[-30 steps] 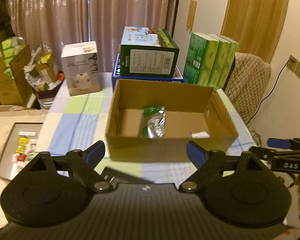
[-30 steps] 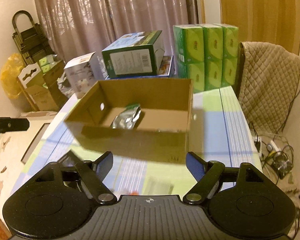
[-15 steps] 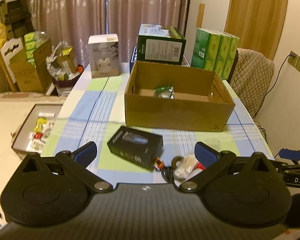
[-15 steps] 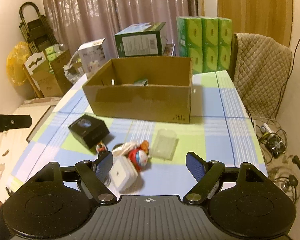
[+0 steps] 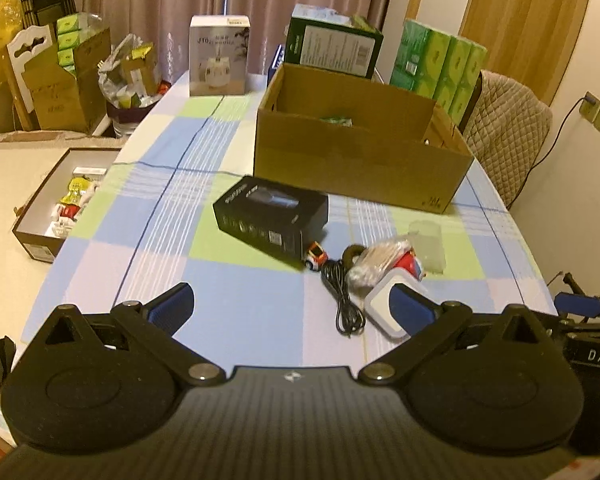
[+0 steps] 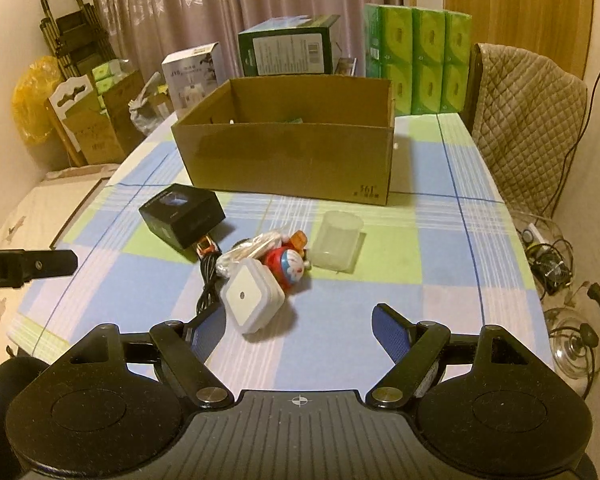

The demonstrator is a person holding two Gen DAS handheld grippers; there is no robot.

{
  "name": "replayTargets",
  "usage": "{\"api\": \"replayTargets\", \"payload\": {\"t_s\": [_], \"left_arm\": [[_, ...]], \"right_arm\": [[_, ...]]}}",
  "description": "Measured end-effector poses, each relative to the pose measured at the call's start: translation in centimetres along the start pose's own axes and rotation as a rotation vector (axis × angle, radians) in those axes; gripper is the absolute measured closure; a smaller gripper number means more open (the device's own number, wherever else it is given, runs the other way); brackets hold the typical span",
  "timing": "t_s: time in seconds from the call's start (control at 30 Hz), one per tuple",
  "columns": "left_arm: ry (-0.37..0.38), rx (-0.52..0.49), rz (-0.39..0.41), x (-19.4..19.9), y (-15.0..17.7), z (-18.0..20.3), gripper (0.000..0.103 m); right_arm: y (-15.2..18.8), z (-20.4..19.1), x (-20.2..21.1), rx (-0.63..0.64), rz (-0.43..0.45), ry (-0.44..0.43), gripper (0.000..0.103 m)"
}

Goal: Organize objects
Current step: 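Move both tools back from the cardboard box toward the remaining items, then grasp the white square night light with the right tool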

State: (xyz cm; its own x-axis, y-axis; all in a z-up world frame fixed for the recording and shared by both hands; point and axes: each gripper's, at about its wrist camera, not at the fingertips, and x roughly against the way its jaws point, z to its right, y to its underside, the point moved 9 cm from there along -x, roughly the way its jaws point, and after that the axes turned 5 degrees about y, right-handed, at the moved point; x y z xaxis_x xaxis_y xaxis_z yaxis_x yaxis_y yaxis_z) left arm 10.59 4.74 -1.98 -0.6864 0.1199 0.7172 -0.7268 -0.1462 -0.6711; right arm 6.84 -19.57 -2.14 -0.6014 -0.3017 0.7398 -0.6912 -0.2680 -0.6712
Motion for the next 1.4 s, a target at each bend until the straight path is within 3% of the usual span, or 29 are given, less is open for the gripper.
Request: {"api": "replayTargets", "payload": {"t_s": [0.6, 1.07, 1.4], "left_arm": [[-0.038, -0.054, -0.013, -2.5, 1.0, -0.8, 0.001], [-0.009, -0.11, -0.116, -7.1, 1.9, -0.9, 0.001], [0.016, -0.101, -0.168, -10.4, 2.1, -1.6, 0.001]], "right_arm": [[0.6, -0.6, -2.3, 0.059, 0.007, 0.029, 0.026], [2.8, -4.0, -6.8, 0.346, 0.05, 0.048, 0.026], [4.1, -5.6, -11.0, 0.461, 0.027, 0.079, 0.026]]}}
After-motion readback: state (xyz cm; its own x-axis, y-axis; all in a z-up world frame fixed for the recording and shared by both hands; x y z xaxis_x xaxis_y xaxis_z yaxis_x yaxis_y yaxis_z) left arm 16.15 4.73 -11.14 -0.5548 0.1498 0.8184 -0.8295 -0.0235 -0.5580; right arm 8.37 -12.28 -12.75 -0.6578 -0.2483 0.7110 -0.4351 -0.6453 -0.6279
